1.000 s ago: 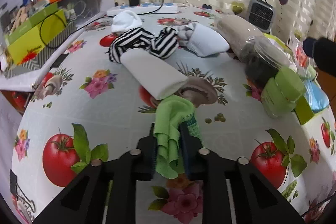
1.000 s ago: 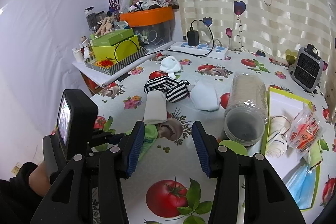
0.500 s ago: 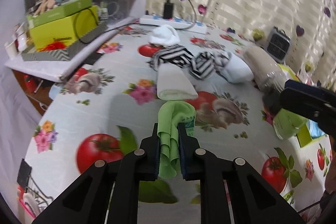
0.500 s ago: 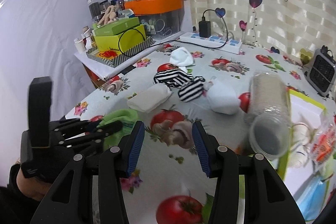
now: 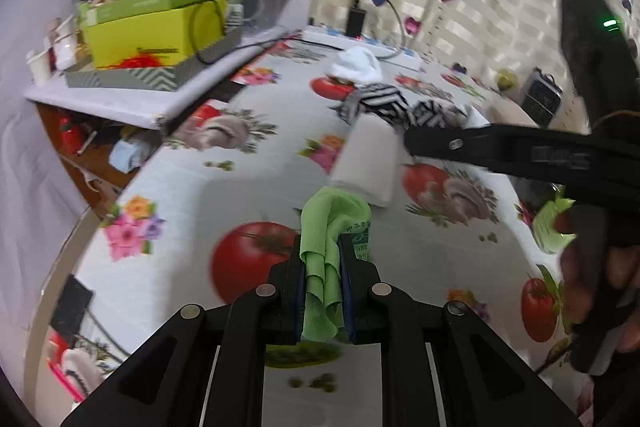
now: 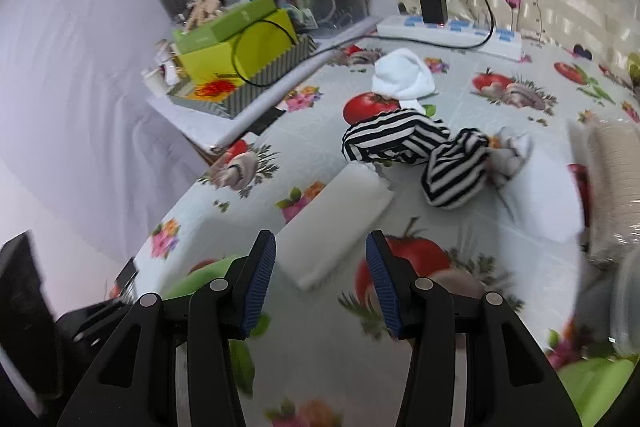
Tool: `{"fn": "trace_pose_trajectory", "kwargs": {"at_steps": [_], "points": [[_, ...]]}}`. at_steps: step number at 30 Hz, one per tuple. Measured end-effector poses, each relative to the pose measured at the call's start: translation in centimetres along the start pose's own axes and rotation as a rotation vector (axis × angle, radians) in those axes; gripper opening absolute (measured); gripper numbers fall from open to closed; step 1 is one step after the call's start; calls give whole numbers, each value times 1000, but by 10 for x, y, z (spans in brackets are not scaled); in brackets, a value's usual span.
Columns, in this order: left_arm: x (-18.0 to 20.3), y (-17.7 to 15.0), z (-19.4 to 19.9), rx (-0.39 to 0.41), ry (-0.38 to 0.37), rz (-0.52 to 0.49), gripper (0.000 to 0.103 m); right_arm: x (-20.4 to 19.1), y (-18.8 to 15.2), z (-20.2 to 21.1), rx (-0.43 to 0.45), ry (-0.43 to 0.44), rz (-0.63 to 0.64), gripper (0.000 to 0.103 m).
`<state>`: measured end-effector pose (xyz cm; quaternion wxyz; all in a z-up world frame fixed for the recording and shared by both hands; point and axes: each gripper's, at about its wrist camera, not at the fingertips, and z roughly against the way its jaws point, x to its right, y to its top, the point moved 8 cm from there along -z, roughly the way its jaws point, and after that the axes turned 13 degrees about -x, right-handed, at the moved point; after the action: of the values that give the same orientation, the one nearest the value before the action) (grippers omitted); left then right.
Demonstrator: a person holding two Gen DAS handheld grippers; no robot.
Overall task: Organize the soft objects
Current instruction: 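Grasp white folded towel with right tool while left tool holds green towel, then lift white towel with right tool while left tool holds green towel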
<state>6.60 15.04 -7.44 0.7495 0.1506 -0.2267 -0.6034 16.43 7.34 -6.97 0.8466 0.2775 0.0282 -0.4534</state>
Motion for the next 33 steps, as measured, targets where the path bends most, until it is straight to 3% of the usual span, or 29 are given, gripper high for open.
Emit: {"fn": "trace_pose_trajectory", "kwargs": {"at_steps": [7, 12, 15, 17, 20, 33], "points": [[-37, 8, 9, 34, 48, 76, 14, 7, 14, -44, -50, -78, -81, 48], [-49, 15, 3, 27, 44, 124, 14, 3, 13, -46, -52, -118, -25, 49], [-49, 18, 0, 16, 10, 148, 14, 2, 9, -45, -56, -105, 6, 35], [-49, 19, -1, 12, -7, 161, 14, 0, 6, -42, -49, -111, 30, 27], [-47, 21, 0, 11, -27, 174, 14, -3, -2, -33, -41, -110, 59, 22], [-18, 27, 20, 49, -60, 122, 14, -2, -27, 30, 76, -74, 72, 21]]}}
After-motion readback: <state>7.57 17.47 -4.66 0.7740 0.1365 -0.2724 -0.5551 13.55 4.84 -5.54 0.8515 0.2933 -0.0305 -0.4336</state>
